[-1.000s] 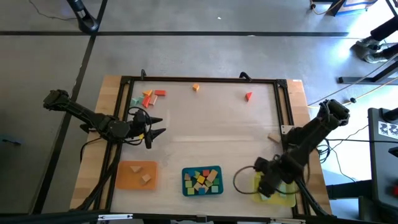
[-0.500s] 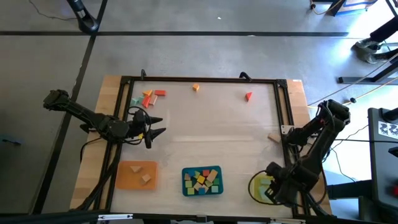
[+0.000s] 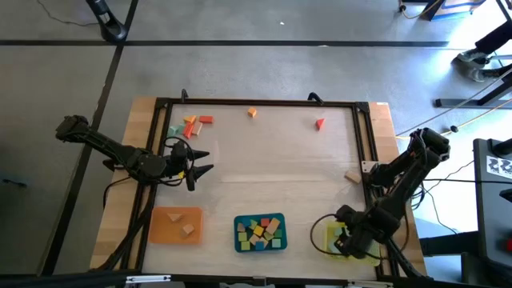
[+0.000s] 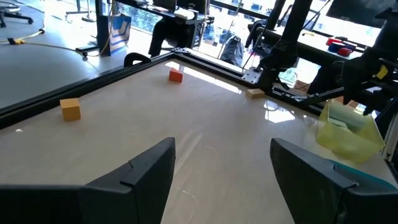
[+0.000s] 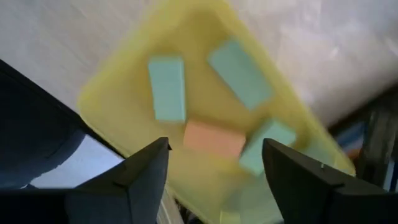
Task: Sort blocks by size
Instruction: Put the brown rectangular block into the yellow bin
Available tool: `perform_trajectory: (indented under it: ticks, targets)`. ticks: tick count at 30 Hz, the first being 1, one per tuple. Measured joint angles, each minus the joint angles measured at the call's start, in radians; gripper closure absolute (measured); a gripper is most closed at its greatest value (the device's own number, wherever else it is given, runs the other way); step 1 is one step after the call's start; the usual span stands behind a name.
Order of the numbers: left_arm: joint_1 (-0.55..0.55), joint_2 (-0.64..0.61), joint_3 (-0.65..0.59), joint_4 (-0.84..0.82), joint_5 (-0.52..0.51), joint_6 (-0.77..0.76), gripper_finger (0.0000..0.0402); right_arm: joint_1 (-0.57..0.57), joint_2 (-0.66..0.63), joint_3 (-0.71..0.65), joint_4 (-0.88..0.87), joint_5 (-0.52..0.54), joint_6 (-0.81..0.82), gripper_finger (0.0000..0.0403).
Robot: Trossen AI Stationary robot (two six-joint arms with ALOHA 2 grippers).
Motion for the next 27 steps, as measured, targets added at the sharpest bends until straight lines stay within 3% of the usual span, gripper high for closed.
perform_trajectory:
  ticks: [13,27]
  targets:
    - [0.000,0.000,0.000,0.000,0.000,-0.001,0.0151,-0.325,0.000,0.001,-0.136,0.147,-0.559,0.0137]
    - [0.000,0.000,0.000,-0.013,0.000,-0.001,0.0151,-0.683,0.000,0.001,-0.342,0.239,-0.903,0.0136]
